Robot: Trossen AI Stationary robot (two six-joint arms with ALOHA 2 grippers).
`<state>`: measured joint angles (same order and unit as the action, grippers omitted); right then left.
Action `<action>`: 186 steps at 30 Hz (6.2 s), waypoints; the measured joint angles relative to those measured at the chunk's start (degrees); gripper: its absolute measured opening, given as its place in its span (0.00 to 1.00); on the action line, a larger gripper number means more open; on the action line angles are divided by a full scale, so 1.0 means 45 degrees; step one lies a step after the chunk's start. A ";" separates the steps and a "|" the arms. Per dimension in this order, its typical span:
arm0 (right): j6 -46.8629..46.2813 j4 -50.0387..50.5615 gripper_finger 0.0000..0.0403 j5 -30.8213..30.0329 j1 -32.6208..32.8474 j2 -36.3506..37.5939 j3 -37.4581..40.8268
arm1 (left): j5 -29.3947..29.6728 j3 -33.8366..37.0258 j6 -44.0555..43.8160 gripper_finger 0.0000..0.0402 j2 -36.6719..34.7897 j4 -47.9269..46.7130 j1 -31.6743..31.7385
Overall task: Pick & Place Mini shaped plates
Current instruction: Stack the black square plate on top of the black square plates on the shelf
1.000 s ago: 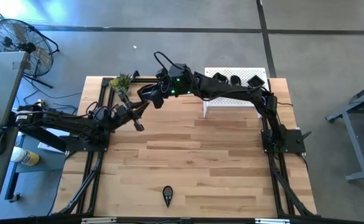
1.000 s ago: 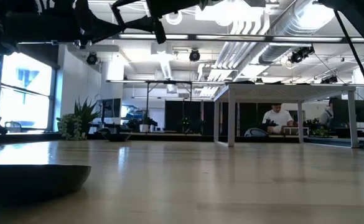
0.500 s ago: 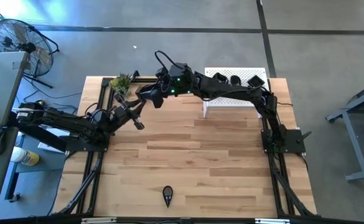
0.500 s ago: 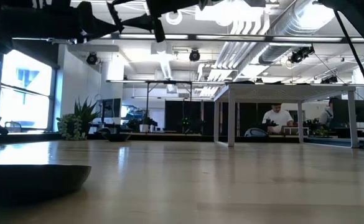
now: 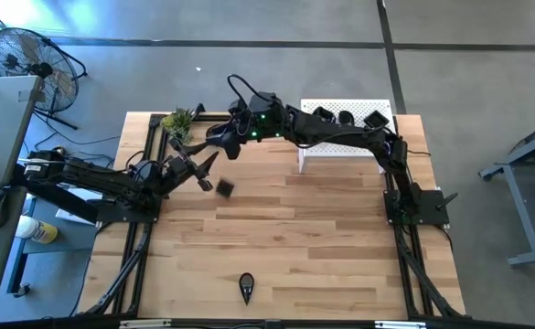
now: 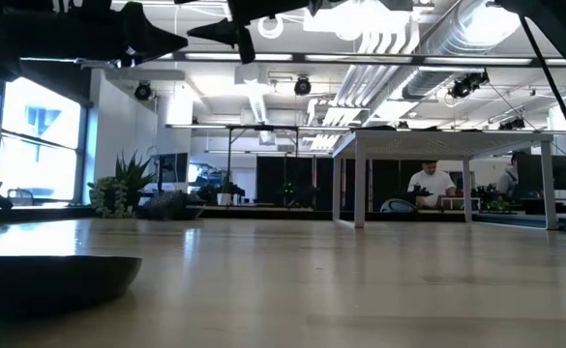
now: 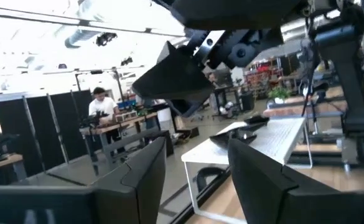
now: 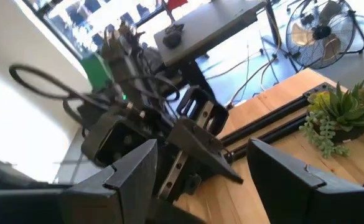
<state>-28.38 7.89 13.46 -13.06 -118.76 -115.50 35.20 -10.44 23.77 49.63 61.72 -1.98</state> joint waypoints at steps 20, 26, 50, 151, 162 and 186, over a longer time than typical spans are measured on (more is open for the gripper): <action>0.5620 0.3770 0.07 -0.2261 0.1880 0.3711 0.6085 | -0.3248 -0.1763 -0.1791 0.03 -0.0214 -0.8254 0.0019; 0.4878 -0.1023 0.05 -0.2281 0.2687 0.5820 1.1198 | -0.6024 -0.4380 -0.4476 0.02 0.0477 -1.5697 0.0012; 0.4328 -0.5832 0.00 -0.2916 0.3275 0.9248 1.6806 | -0.6982 -0.9221 -0.5482 0.94 0.8309 -2.2171 -0.2220; 1.3807 -0.9535 0.38 -1.1232 0.6799 0.9570 1.6742 | -1.0274 -0.6669 -1.0410 0.55 0.4163 -0.3936 0.1938; 1.7365 -1.1616 0.32 -0.9014 0.5686 0.9288 1.6221 | -1.0079 -0.6659 -1.1500 0.55 0.5161 -0.1412 0.1943; 1.9294 -1.0961 0.23 -0.9680 0.5334 0.6951 1.3328 | -0.9996 -0.6664 -1.1421 0.55 0.5190 -0.1418 0.1943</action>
<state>58.44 -41.43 -30.10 10.94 -87.48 -55.53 -9.78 -40.42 -27.63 72.98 55.34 6.76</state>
